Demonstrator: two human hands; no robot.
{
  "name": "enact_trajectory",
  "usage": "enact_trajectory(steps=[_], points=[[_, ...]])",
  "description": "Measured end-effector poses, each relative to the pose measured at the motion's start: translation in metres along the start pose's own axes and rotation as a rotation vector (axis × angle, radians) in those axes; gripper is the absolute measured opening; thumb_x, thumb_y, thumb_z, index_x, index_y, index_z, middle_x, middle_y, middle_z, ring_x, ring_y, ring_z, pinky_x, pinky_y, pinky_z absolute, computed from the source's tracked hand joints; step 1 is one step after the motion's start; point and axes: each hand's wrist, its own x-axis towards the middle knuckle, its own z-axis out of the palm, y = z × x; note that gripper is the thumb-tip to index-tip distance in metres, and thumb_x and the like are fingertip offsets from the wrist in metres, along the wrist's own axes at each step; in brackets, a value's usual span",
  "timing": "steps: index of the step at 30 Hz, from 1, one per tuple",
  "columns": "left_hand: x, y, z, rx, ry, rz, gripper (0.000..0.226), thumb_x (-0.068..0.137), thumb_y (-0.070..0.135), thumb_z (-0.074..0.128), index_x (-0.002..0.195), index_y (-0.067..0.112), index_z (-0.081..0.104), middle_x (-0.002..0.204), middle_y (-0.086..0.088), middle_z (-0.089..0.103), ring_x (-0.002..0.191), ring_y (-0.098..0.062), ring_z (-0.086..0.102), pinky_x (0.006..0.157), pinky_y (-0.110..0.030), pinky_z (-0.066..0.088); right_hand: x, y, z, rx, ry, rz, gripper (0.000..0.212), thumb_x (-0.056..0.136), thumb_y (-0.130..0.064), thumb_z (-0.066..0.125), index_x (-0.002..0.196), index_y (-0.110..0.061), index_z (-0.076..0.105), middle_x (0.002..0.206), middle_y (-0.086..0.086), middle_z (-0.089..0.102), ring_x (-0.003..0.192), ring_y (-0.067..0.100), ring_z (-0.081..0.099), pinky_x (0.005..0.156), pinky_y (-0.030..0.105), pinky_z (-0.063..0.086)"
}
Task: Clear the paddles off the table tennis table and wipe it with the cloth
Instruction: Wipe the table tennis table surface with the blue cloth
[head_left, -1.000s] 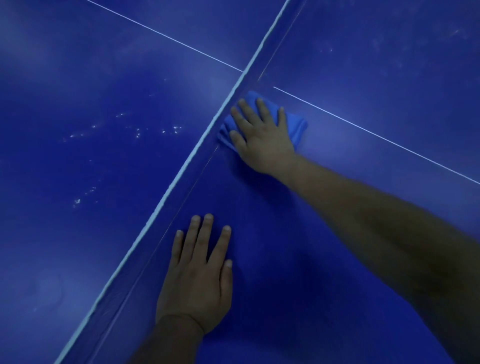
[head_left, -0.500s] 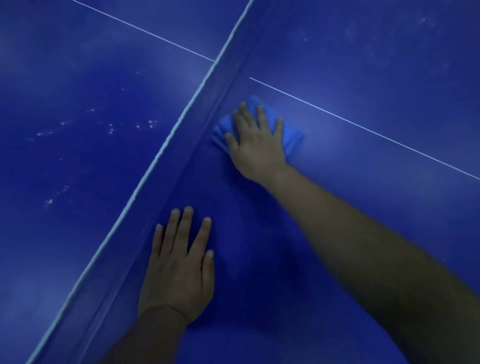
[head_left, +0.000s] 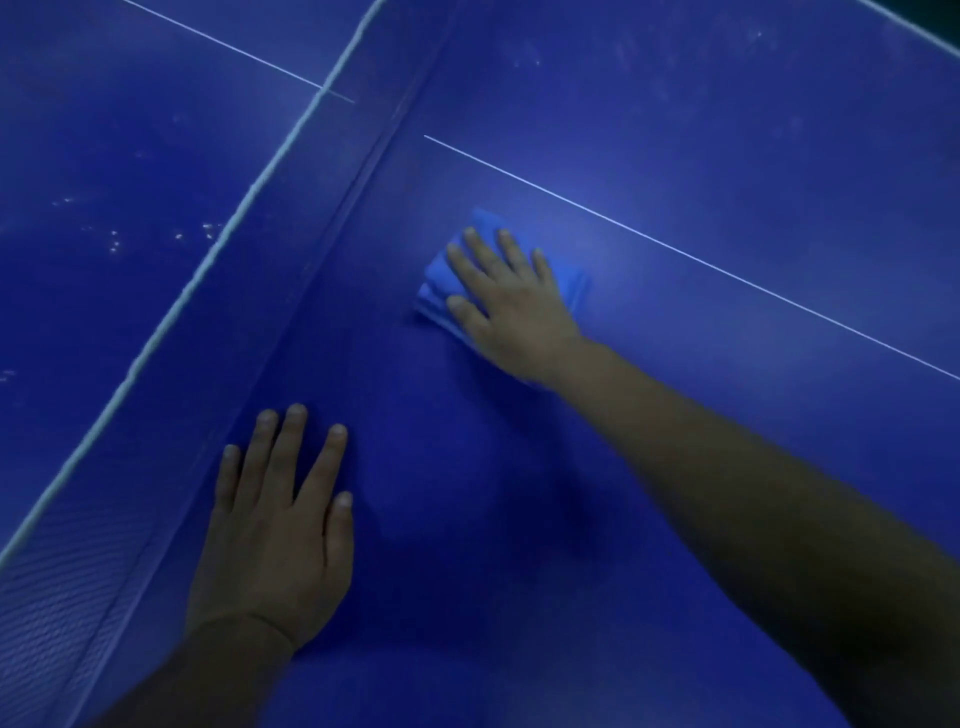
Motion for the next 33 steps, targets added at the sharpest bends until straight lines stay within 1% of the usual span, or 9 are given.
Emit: enact_trajectory(steps=[3,6,8,11,13,19,21,26,33], points=[[0.0,0.0,0.001,0.009,0.011,0.006,0.061,0.096,0.039,0.028,0.15,0.013,0.041,0.161,-0.016,0.028,0.152,-0.032,0.017,0.123,-0.042,-0.002,-0.014,0.088,-0.009,-0.058,0.091,0.394,0.059,0.105,-0.051,0.025,0.159,-0.026,0.021,0.168,-0.002,0.012,0.154,0.032,0.011,0.12,0.056,0.013],[0.0,0.001,0.0,0.005,-0.004,-0.006,0.063,0.096,0.041,0.026,0.151,0.014,0.038,0.162,-0.016,0.026,0.153,-0.031,0.014,0.124,-0.042,-0.004,-0.031,0.134,-0.021,0.136,0.165,0.89,0.06,0.105,-0.05,0.023,0.16,-0.025,0.018,0.169,-0.001,0.009,0.154,0.032,0.005,0.12,0.061,0.007],[0.0,0.002,-0.002,0.0,-0.011,-0.017,0.064,0.095,0.043,0.024,0.152,0.015,0.035,0.163,-0.015,0.024,0.153,-0.03,0.011,0.124,-0.045,-0.001,-0.032,0.102,-0.012,0.092,0.178,0.816,0.06,0.106,-0.049,0.023,0.16,-0.024,0.019,0.169,0.0,0.01,0.154,0.032,0.007,0.12,0.062,0.008],[0.001,0.005,-0.003,0.001,-0.018,-0.026,0.065,0.094,0.044,0.023,0.152,0.015,0.034,0.163,-0.015,0.023,0.154,-0.03,0.011,0.124,-0.051,0.005,-0.048,0.03,0.011,-0.018,0.133,0.217,0.061,0.102,-0.052,0.022,0.157,-0.027,0.029,0.166,-0.001,0.021,0.153,0.032,0.017,0.118,0.06,0.011],[0.0,0.005,-0.004,0.003,-0.028,-0.027,0.066,0.094,0.044,0.023,0.152,0.014,0.035,0.163,-0.016,0.023,0.153,-0.031,0.011,0.124,-0.052,0.006,-0.061,0.023,0.014,-0.044,0.07,-0.019,0.061,0.1,-0.055,0.023,0.155,-0.029,0.034,0.164,-0.003,0.027,0.152,0.03,0.021,0.119,0.06,0.011],[-0.001,0.007,-0.006,-0.007,-0.031,-0.032,0.066,0.095,0.044,0.022,0.153,0.015,0.034,0.164,-0.015,0.021,0.154,-0.029,0.007,0.124,-0.043,-0.005,-0.056,0.162,-0.018,0.065,0.132,0.725,0.057,0.105,-0.049,0.026,0.159,-0.028,0.022,0.168,-0.004,0.012,0.154,0.028,0.007,0.12,0.061,0.008],[0.0,0.007,-0.006,-0.005,-0.032,-0.026,0.066,0.095,0.044,0.023,0.153,0.014,0.035,0.164,-0.015,0.021,0.154,-0.029,0.008,0.124,-0.039,-0.008,-0.071,0.15,-0.011,0.045,0.139,0.701,0.058,0.105,-0.049,0.025,0.159,-0.028,0.022,0.168,-0.003,0.013,0.154,0.028,0.008,0.12,0.061,0.008],[0.0,0.006,-0.004,0.004,-0.029,-0.029,0.065,0.096,0.043,0.024,0.153,0.014,0.036,0.164,-0.015,0.022,0.154,-0.03,0.008,0.123,-0.036,-0.011,-0.144,0.099,0.018,-0.093,0.025,-0.021,0.061,0.102,-0.056,0.021,0.156,-0.029,0.032,0.165,-0.002,0.024,0.153,0.028,0.018,0.119,0.056,0.011],[0.001,0.005,0.0,0.006,0.0,-0.017,0.065,0.096,0.043,0.025,0.153,0.014,0.036,0.164,-0.016,0.021,0.154,-0.03,0.008,0.124,-0.04,-0.007,-0.081,0.189,-0.013,0.011,0.13,0.548,0.056,0.107,-0.046,0.029,0.159,-0.026,0.023,0.168,-0.001,0.014,0.154,0.03,0.01,0.12,0.058,0.01]])
